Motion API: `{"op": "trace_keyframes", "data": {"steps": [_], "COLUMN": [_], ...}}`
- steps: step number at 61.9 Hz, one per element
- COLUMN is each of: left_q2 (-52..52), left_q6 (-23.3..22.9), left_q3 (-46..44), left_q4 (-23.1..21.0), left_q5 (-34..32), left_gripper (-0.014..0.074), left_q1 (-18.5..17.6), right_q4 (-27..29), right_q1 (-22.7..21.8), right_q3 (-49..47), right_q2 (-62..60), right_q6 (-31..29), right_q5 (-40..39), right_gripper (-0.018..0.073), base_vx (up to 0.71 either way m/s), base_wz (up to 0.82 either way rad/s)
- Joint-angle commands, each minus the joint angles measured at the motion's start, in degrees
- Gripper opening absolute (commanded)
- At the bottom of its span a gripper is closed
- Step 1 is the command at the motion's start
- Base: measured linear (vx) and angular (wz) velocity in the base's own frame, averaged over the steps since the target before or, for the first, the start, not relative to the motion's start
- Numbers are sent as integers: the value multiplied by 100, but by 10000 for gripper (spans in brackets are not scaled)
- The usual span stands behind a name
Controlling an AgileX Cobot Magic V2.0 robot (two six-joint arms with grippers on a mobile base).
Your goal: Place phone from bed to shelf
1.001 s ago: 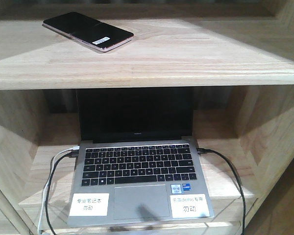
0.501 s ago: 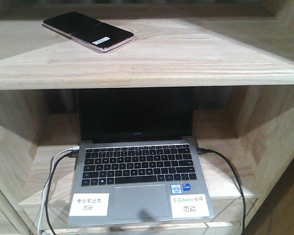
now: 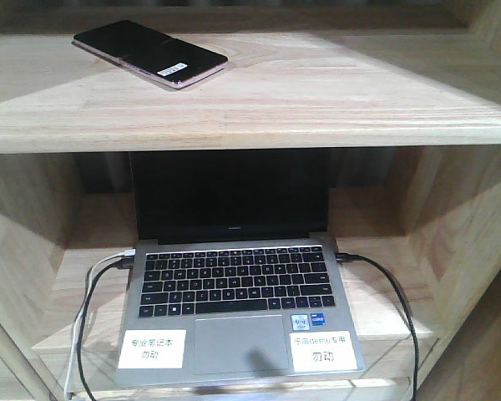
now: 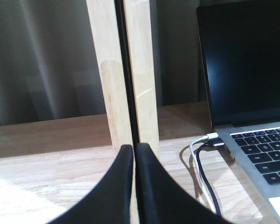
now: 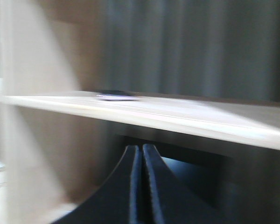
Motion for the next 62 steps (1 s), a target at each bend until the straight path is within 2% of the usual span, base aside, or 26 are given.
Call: {"op": "trace_keyframes", "data": {"steps": [1,7,14,22,30,47,58,62], "left_q2": [-49,-49,-49,-49,-49,-49,-49,-49], "left_q6": [-22,-22,-22,-22,-22,-22,-22,-22], "left_q3": [-146,-146,-146,-146,-146,-146,-146,-146], "left_q4": [-26,-26,-26,-26,-26,-26,-26,-26], "left_q5": [-423,-423,-423,-423,-423,-423,-423,-423], "left_gripper": [1,1,1,1,1,1,1,1], "left_q1": [-12,-12,-12,-12,-12,-12,-12,-12], "right_q4": [-592,-1109,-1482,-1605,-1605,-1612,-1606,-1600], "right_q1": [-346,-703,-1120,-1588,-1988,-2452,-2462,-2462], "right_q3": [-138,-138,-138,-29,508,1677,2613,2578], "right_q2": [96,96,96,85,-41,-365,-362,-362], "right_q6": [606,1210,1360,1384,1583,1530,1530,1523], "right_q5": [-96,252,464,407,92,-571,-1567,-1364], "right_gripper": [-4,-4,-4,-4,-4,-4,-4,-4], "base_vx": [0,0,0,0,0,0,0,0], "base_wz": [0,0,0,0,0,0,0,0]}}
